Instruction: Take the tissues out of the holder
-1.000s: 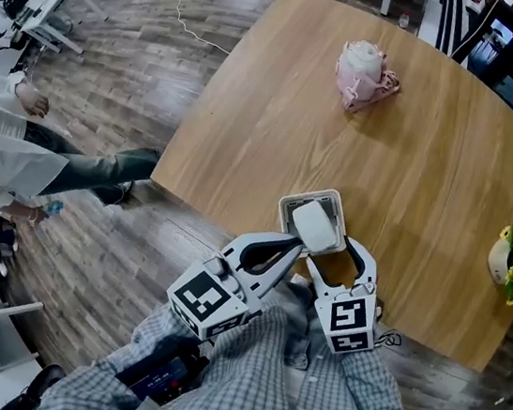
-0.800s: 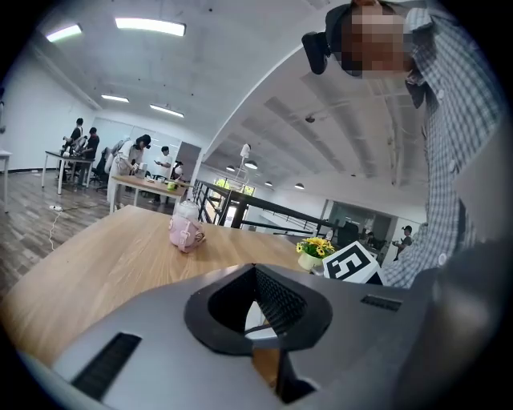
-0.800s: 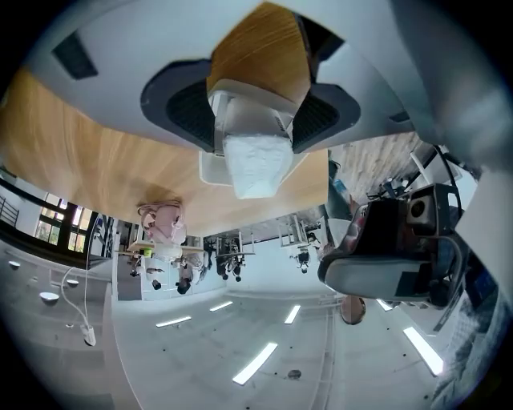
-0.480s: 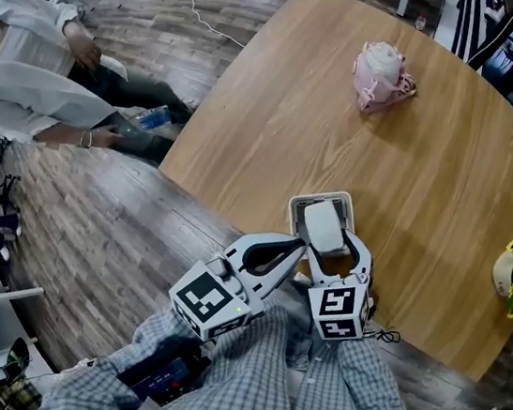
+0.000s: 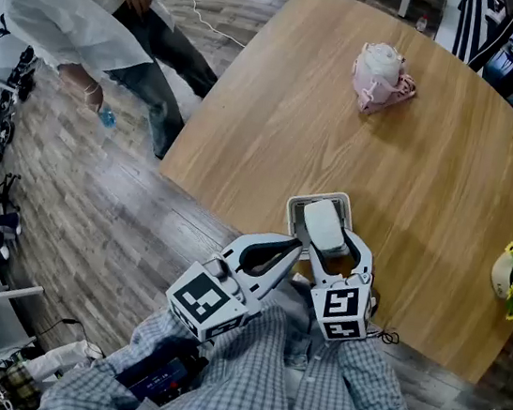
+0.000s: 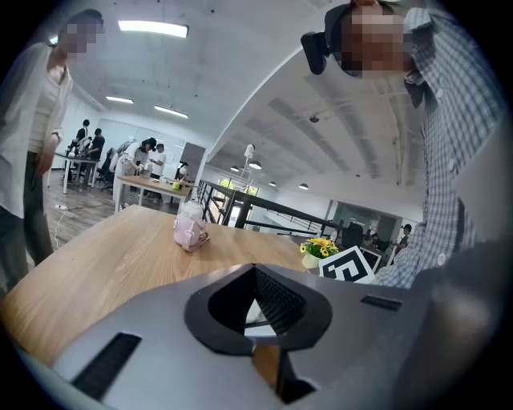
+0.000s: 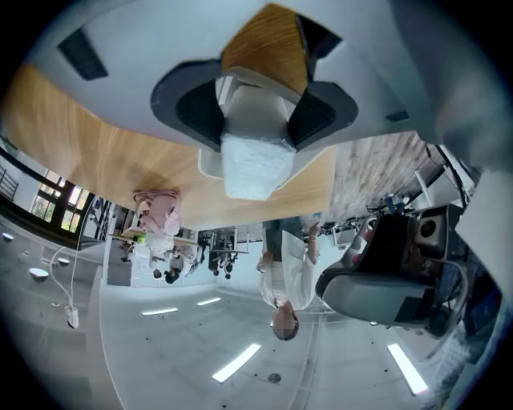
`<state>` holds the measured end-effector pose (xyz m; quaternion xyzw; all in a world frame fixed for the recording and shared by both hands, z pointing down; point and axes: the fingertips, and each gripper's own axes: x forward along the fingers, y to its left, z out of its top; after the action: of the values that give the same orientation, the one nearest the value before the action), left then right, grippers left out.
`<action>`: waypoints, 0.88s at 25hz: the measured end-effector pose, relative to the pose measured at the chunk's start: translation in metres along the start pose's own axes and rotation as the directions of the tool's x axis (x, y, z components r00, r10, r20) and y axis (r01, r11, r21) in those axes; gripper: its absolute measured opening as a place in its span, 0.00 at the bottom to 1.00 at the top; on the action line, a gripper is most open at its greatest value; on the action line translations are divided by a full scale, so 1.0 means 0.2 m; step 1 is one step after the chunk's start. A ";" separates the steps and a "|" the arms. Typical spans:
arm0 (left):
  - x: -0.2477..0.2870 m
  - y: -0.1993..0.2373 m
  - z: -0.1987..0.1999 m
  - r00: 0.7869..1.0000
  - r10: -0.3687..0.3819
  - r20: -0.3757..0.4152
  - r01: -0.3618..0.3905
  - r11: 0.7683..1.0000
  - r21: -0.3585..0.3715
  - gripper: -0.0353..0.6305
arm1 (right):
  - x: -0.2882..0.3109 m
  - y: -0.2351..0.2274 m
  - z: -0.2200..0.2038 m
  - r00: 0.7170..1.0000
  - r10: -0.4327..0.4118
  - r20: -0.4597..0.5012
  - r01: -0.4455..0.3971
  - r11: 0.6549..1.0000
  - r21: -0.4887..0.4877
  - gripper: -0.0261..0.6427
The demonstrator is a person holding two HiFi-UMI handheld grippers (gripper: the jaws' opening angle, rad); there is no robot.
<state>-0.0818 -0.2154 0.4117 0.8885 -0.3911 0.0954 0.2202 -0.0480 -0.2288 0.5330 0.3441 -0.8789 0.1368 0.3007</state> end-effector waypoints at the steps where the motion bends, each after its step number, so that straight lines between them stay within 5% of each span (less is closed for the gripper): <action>1: 0.00 0.00 0.00 1.000 -0.003 0.000 0.003 1.000 0.002 0.06 | -0.01 0.00 0.01 1.000 0.001 0.008 -0.001 1.000 0.009 0.43; 22: 0.20 -0.23 0.16 0.995 -0.083 0.051 0.078 0.993 0.092 0.06 | -0.46 -0.23 0.23 0.971 -0.062 0.232 0.043 0.995 0.088 0.43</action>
<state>-0.0217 -0.2283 0.3824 0.9149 -0.3561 0.0795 0.1729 0.0176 -0.2349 0.4414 0.3932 -0.8924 0.1233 0.1840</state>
